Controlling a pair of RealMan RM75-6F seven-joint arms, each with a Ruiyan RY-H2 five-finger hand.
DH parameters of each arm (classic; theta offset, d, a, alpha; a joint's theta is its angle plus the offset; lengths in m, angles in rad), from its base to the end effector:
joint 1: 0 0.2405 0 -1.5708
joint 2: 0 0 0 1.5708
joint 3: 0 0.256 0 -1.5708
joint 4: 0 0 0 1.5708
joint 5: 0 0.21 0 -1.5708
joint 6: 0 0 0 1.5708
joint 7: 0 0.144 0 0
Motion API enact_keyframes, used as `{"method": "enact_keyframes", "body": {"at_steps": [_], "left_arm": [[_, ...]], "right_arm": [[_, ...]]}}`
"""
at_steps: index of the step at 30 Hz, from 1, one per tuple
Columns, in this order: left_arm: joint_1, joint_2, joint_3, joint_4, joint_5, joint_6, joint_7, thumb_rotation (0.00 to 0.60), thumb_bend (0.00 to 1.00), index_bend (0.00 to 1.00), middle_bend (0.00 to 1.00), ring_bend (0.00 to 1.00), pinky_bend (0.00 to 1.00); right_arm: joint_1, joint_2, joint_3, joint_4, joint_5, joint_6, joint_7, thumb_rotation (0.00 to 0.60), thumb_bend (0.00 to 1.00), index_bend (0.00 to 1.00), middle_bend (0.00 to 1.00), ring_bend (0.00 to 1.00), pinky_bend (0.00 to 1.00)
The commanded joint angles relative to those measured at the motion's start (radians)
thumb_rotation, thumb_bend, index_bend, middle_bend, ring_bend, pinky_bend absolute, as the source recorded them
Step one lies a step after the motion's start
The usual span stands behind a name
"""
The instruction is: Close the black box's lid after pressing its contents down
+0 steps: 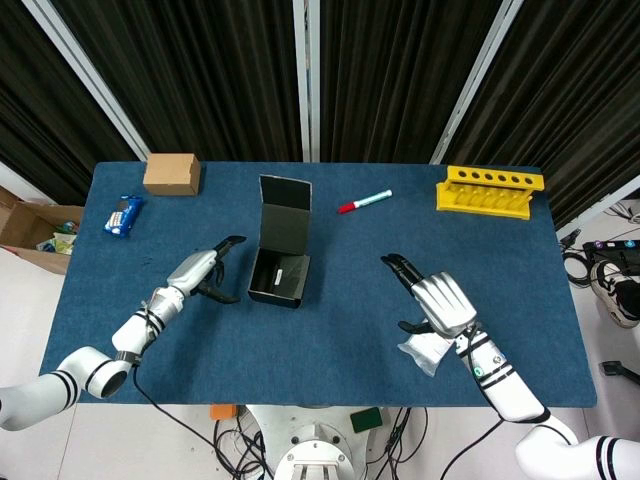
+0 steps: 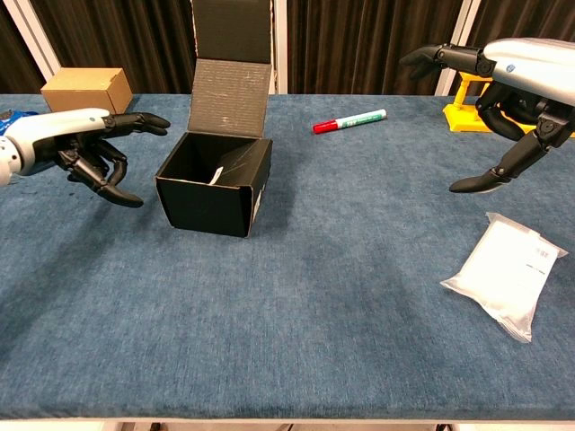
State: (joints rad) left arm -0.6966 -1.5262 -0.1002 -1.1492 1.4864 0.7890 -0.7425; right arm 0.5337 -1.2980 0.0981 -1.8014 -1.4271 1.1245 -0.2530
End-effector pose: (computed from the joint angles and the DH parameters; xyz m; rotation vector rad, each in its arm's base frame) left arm -0.2260 0.3578 -0.0109 -1.7166 -1.6352 -1.1153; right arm -0.1564 -0.2717 0.0517 1.8874 -0.8934 1.0963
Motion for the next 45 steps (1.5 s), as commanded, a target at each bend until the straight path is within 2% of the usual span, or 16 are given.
{"method": "enact_keyframes", "body": {"at_steps": [1,9,14,19,23,28,31,34,36,40,45], "left_arm": [[-0.015,-0.01,0.011,0.019,0.012,-0.002,-0.019,0.6,0.0,0.05,0.02,0.66,0.92],[-0.047,-0.03,0.018,0.059,0.003,-0.036,-0.069,0.6,0.0,0.05,0.02,0.66,0.92],[-0.082,-0.062,0.026,0.092,0.022,-0.066,-0.195,0.6,0.0,0.05,0.02,0.66,0.92],[-0.11,-0.097,0.047,0.13,0.066,-0.053,-0.338,0.6,0.0,0.05,0.02,0.66,0.92],[-0.129,-0.124,0.062,0.173,0.087,-0.043,-0.399,0.6,0.0,0.05,0.03,0.66,0.92],[-0.143,-0.159,0.064,0.216,0.075,-0.046,-0.461,0.6,0.0,0.12,0.12,0.67,0.92],[-0.14,-0.183,0.057,0.238,0.058,-0.037,-0.483,0.6,0.0,0.25,0.25,0.69,0.92],[-0.127,-0.191,0.049,0.235,0.045,-0.008,-0.502,0.6,0.0,0.46,0.45,0.73,0.92],[-0.117,-0.184,0.047,0.218,0.041,0.013,-0.514,0.6,0.0,0.51,0.53,0.75,0.92],[-0.091,-0.141,0.053,0.137,0.039,0.053,-0.541,0.6,0.0,0.52,0.55,0.76,0.92],[-0.071,-0.068,0.074,0.012,0.059,0.088,-0.58,0.6,0.0,0.52,0.53,0.76,0.92]], "right_arm": [[0.0,-0.001,-0.001,0.003,0.0,-0.002,0.001,0.6,0.07,0.0,0.12,0.79,1.0],[-0.002,0.002,-0.001,0.005,-0.003,0.002,0.015,0.6,0.07,0.0,0.12,0.79,1.0],[-0.003,0.002,0.004,0.013,0.006,0.002,0.024,0.6,0.07,0.0,0.12,0.79,1.0],[0.0,-0.002,0.005,0.023,0.015,-0.007,0.029,0.6,0.07,0.0,0.12,0.79,1.0],[-0.002,-0.005,0.004,0.029,0.015,-0.006,0.034,0.6,0.07,0.0,0.12,0.79,1.0],[-0.007,-0.008,0.001,0.034,0.012,0.001,0.04,0.6,0.07,0.0,0.12,0.79,1.0],[-0.009,-0.01,-0.002,0.037,0.01,0.002,0.047,0.6,0.07,0.0,0.12,0.79,1.0],[-0.01,-0.014,-0.003,0.042,0.007,0.002,0.056,0.6,0.07,0.0,0.12,0.79,1.0],[-0.008,-0.02,0.0,0.048,0.007,0.0,0.067,0.6,0.07,0.0,0.13,0.79,1.0],[0.027,-0.032,0.018,0.081,-0.028,-0.03,0.142,0.6,0.08,0.01,0.14,0.79,1.0],[0.094,-0.098,0.07,0.169,-0.101,-0.014,0.133,0.6,0.07,0.09,0.16,0.79,1.0]]}}
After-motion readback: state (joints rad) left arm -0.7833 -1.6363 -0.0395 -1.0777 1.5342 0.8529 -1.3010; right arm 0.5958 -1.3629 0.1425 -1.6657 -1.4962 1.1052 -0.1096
